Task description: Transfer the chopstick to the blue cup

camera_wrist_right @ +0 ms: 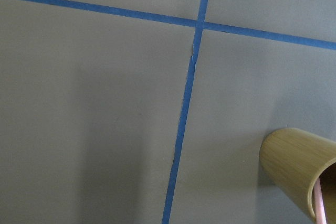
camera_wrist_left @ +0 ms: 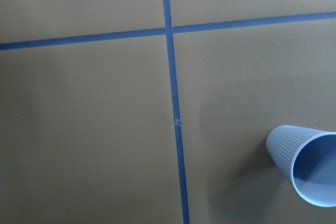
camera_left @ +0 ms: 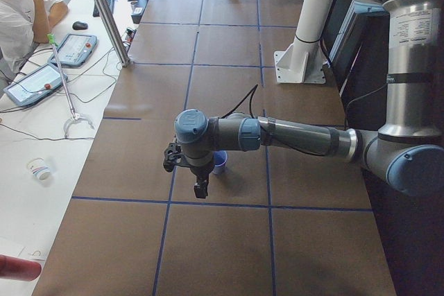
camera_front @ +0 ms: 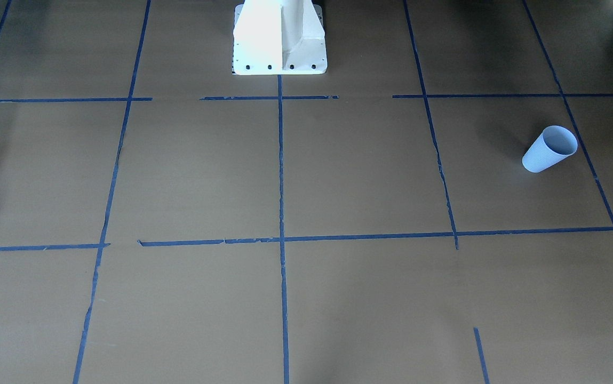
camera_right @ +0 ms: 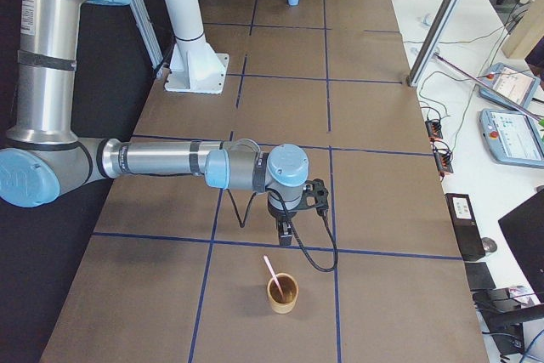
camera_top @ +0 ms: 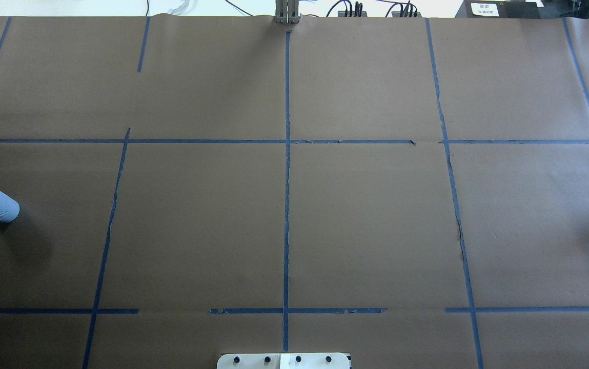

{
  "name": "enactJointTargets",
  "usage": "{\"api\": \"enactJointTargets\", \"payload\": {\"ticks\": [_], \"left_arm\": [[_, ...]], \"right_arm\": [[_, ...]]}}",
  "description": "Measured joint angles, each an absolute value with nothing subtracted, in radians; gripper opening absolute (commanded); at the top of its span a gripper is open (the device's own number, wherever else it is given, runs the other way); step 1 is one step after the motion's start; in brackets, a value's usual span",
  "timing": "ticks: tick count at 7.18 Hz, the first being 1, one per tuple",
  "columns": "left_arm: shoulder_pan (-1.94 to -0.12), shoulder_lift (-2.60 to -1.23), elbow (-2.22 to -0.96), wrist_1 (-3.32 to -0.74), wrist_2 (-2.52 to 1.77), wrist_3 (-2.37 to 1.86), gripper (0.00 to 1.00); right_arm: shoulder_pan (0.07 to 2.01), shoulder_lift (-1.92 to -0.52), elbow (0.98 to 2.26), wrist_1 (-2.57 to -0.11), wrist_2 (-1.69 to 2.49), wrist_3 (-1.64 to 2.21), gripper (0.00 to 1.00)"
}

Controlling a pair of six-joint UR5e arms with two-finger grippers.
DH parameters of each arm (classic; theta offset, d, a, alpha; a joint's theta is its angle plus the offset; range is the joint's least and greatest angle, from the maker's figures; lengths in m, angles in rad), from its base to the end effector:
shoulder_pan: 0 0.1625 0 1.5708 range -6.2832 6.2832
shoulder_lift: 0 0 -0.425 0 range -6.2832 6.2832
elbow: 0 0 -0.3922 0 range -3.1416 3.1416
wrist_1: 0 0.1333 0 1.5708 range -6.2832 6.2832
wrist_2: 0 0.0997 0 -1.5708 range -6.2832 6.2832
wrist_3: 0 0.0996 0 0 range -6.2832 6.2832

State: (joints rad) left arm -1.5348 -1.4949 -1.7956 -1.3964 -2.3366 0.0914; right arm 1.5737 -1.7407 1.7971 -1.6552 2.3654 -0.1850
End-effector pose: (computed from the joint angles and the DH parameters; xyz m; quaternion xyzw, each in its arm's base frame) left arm -0.0479 -0.4555 0.6024 -0.0015 0.3738 0.0543 0.9259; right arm 0.0634 -0.4172 0.6318 0.0234 -0.3864 -0.0784 0.9187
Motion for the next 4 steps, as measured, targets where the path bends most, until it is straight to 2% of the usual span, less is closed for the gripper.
{"api": "enactJointTargets", "payload": {"ticks": [4], "left_arm": [[-1.529,-1.472,-1.87,-1.383,-2.331,0.085,1.0]], "right_arm": [[1.573,-1.757,1.817,-1.655,2.367,-0.185,1.0]]}}
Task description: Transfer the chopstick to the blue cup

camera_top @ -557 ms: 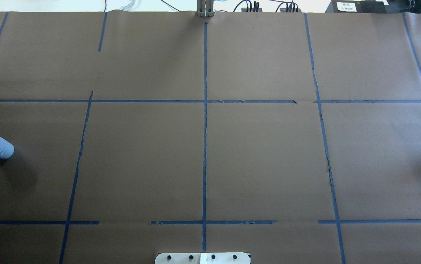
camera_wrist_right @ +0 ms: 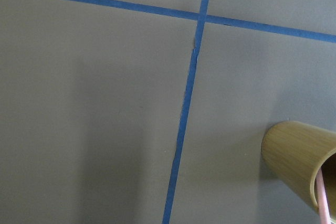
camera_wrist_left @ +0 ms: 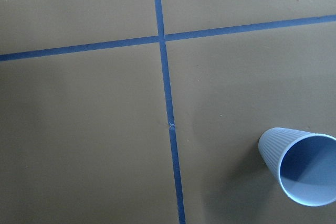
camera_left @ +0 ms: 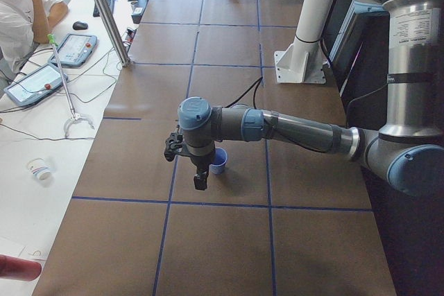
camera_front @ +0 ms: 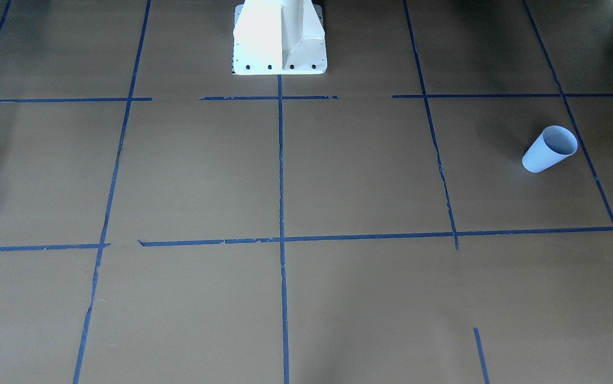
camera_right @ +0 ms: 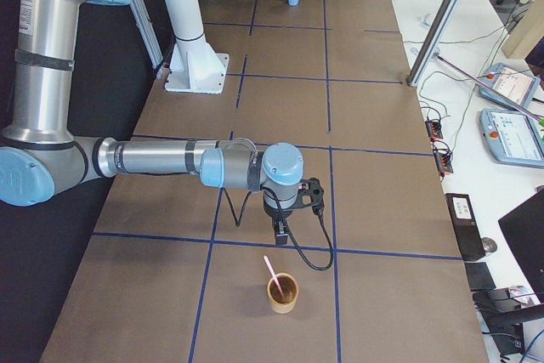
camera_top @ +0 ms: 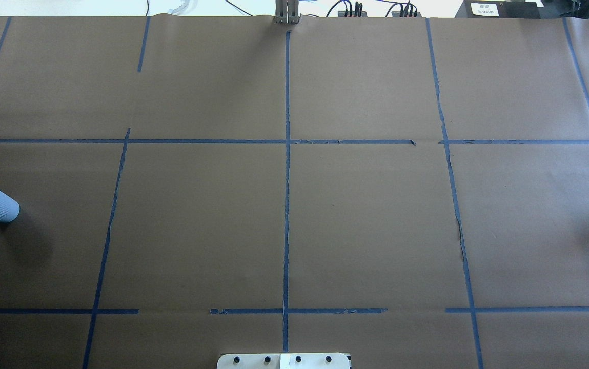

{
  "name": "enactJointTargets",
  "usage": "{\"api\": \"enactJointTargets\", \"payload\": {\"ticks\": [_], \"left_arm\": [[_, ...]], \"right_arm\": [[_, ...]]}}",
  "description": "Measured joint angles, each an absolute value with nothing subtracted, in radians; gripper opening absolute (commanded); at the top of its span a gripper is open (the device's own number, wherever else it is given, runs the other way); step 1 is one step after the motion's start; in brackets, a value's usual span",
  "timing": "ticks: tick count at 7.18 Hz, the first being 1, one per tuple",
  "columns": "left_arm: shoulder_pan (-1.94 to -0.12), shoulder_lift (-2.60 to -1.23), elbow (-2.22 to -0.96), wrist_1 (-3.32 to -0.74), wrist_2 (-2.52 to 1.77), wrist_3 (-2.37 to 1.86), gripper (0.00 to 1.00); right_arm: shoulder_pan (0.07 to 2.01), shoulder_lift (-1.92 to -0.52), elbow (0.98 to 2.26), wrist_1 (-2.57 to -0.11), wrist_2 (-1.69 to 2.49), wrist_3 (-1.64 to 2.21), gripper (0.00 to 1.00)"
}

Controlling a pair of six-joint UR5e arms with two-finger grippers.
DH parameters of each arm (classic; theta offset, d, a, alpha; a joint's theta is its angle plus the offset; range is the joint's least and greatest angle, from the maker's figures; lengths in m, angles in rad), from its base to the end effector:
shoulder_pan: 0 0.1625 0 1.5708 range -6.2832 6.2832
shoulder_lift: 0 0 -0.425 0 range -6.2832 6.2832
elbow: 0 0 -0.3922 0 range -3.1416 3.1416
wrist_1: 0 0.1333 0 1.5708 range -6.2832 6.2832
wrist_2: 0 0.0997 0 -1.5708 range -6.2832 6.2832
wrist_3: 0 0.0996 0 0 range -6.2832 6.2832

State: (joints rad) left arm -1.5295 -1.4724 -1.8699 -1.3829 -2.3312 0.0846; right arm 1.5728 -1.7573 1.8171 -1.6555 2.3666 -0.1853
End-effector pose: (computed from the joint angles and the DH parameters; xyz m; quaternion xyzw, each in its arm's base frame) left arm -0.0463 -0.4455 0.5781 0.0140 0.3709 0.0608 0.9266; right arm 0.0630 -0.4105 0.6288 0.0248 -0.3868 -0.0796 0.9184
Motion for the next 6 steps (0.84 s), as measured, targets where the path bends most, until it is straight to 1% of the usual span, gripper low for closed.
{"api": "enactJointTargets", "payload": {"ticks": [2,3,5,6], "left_arm": [[-1.526,-1.457,-1.882,-1.398,-2.336,0.092,1.0],[-1.491,-1.457,-1.879,-1.423,-2.335,0.088,1.0],[-1.343,-1.47,-1.823,-1.54,-2.331,-0.015,1.0],[-1.287,-1.477,-1.765,-1.648,-2.329,-0.103,1.0]], "right_arm": [[1.574,-1.758,1.818,-1.657,2.37,-0.184,1.0],[1.574,-1.758,1.818,-1.657,2.371,-0.184,1.0],[1.574,-1.758,1.823,-1.656,2.372,-0.184,1.0],[1.574,-1.758,1.828,-1.656,2.372,-0.184,1.0]]}}
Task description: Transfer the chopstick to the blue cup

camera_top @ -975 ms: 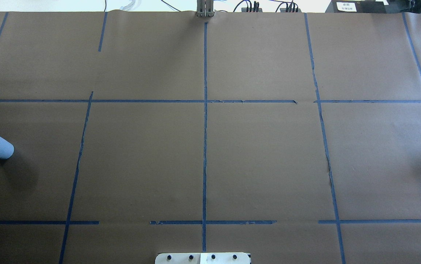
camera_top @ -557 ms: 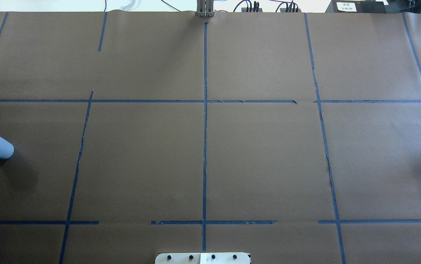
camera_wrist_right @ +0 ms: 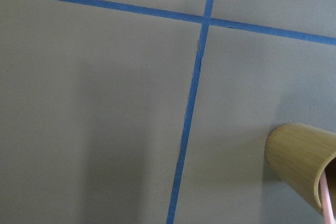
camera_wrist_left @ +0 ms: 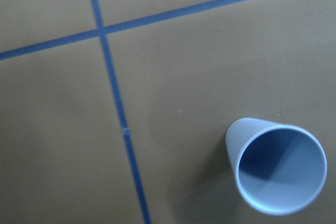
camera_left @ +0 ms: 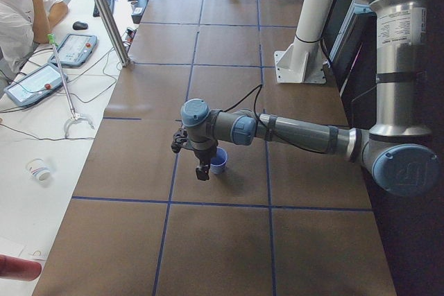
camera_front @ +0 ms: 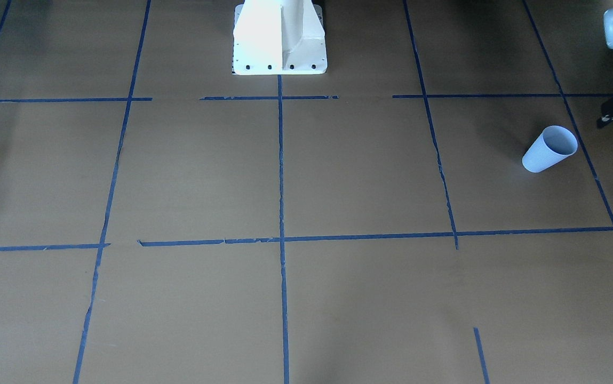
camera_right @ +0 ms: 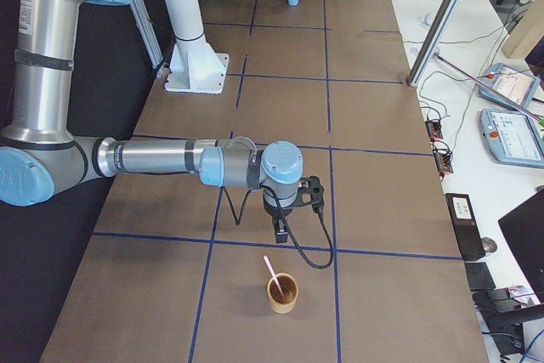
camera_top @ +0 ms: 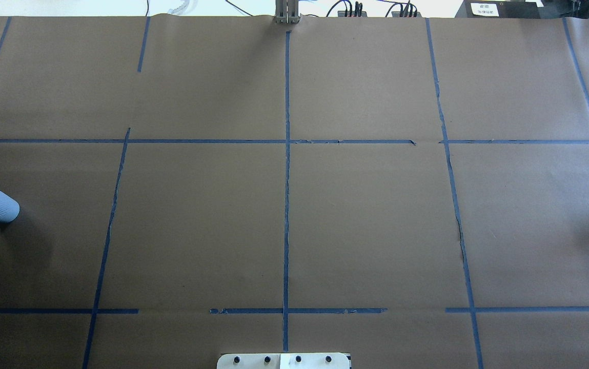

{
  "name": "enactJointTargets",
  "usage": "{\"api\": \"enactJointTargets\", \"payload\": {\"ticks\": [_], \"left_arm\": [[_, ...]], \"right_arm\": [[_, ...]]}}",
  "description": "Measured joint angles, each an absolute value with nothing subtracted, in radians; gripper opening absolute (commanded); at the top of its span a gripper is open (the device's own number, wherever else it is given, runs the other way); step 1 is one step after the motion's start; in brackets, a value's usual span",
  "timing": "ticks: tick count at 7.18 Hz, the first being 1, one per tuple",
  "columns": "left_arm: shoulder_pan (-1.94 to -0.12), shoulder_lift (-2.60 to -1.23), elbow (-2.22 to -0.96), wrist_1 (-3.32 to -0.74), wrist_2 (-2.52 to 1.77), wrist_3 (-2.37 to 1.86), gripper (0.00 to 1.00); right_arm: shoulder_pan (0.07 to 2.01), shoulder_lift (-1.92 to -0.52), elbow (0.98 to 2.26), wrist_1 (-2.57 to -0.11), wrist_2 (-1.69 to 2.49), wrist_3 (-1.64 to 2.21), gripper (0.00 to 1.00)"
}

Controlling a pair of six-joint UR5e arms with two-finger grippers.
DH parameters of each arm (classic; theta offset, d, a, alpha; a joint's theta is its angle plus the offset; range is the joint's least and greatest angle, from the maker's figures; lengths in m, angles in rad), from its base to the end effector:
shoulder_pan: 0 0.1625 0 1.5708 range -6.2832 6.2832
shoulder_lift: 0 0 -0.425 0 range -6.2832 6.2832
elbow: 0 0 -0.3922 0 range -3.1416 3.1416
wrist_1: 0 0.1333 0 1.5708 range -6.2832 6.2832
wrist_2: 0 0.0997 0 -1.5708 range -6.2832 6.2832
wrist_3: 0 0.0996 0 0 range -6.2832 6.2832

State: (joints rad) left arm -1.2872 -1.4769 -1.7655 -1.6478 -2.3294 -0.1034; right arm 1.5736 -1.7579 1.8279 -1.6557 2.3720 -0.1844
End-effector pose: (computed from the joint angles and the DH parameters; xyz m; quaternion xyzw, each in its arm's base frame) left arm 0.0669 -0.4610 0.5997 0.0100 0.3778 0.1160 0.9185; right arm 0.0629 -0.4107 0.6234 0.0296 -0.3889 -0.0806 0.9173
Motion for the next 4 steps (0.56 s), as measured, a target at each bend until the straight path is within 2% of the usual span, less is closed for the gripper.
{"api": "enactJointTargets", "payload": {"ticks": [1,2,3,4], "left_arm": [[-1.245,-1.485,-1.704,-1.753,-2.328,-0.182,0.91],[-1.209,-1.499,-1.647,-1.837,-2.328,-0.245,0.42],[-1.176,-1.512,-1.603,-1.898,-2.328,-0.305,0.07],[-1.156,-1.519,-1.583,-1.937,-2.33,-0.355,0.0]], "right_arm": [[1.573,-1.758,1.831,-1.656,2.372,-0.185,1.0],[1.573,-1.758,1.832,-1.656,2.372,-0.185,1.0],[1.572,-1.76,1.833,-1.657,2.373,-0.184,1.0],[1.573,-1.761,1.833,-1.657,2.373,-0.183,1.0]]}}
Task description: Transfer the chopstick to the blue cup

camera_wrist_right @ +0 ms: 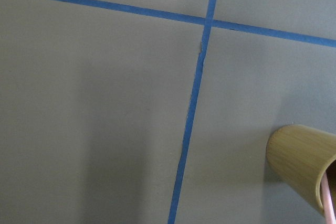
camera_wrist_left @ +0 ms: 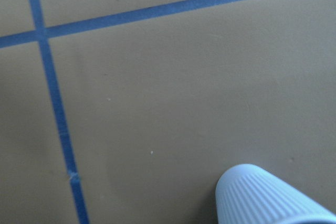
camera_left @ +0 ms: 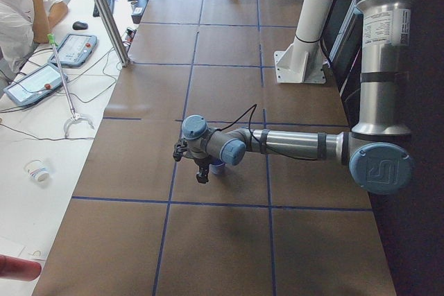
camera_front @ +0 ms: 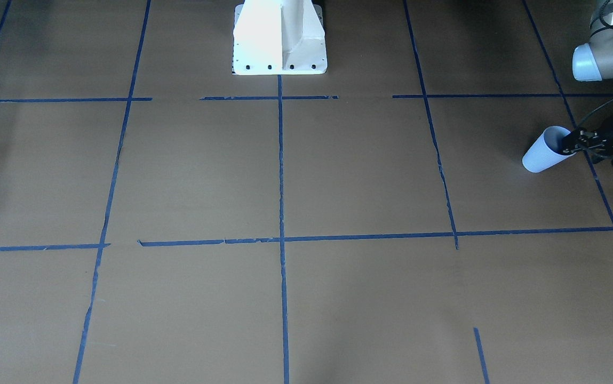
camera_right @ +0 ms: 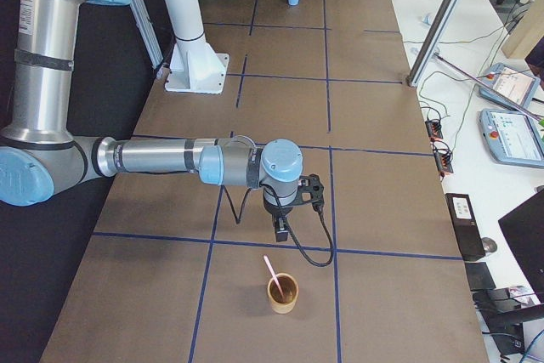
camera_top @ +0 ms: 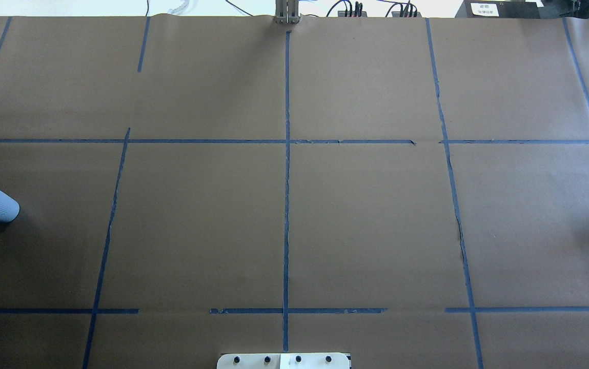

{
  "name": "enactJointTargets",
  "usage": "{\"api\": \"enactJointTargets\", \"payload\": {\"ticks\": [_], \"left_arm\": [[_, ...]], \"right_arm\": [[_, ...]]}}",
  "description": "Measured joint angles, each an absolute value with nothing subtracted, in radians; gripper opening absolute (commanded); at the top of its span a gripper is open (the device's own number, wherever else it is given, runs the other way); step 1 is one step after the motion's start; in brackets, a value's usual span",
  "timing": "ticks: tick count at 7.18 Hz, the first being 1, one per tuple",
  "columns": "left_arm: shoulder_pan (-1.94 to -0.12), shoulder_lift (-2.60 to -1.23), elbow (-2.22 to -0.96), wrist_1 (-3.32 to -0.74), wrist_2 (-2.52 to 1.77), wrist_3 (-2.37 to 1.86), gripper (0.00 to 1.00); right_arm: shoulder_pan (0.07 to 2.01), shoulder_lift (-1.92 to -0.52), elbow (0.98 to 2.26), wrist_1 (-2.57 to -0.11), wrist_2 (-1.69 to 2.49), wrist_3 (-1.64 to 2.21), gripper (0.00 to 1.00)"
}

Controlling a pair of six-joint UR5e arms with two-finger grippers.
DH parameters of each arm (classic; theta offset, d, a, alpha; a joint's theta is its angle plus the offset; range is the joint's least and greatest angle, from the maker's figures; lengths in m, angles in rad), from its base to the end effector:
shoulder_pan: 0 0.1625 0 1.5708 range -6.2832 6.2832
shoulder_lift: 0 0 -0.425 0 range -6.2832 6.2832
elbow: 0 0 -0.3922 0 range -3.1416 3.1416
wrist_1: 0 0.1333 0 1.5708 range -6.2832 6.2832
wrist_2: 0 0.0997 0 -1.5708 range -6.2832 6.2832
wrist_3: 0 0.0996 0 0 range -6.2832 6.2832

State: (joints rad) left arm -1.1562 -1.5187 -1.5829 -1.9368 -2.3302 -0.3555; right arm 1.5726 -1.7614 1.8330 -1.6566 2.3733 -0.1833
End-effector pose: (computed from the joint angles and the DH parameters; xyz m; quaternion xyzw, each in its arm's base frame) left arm 0.1371 -0.4721 0.6391 0.0023 0.3956 0.0872 0.9143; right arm 0.0624 -0.4093 0.6224 0.0296 -0.3895 -0.0807 0.9170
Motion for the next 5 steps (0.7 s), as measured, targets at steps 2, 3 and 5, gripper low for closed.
{"api": "enactJointTargets", "payload": {"ticks": [2,3,5], "left_arm": [[-1.143,-1.524,-1.596,-1.961,-2.347,-0.454,0.0],[-1.142,-1.527,-1.63,-1.961,-2.384,-0.513,0.0],[-1.138,-1.582,-1.744,-1.955,-2.463,-0.696,0.0]], "right_arm": [[1.573,-1.765,1.833,-1.657,2.392,-0.183,1.0],[1.573,-1.769,1.833,-1.657,2.403,-0.183,1.0],[1.572,-1.771,1.833,-1.657,2.416,-0.183,1.0]]}}
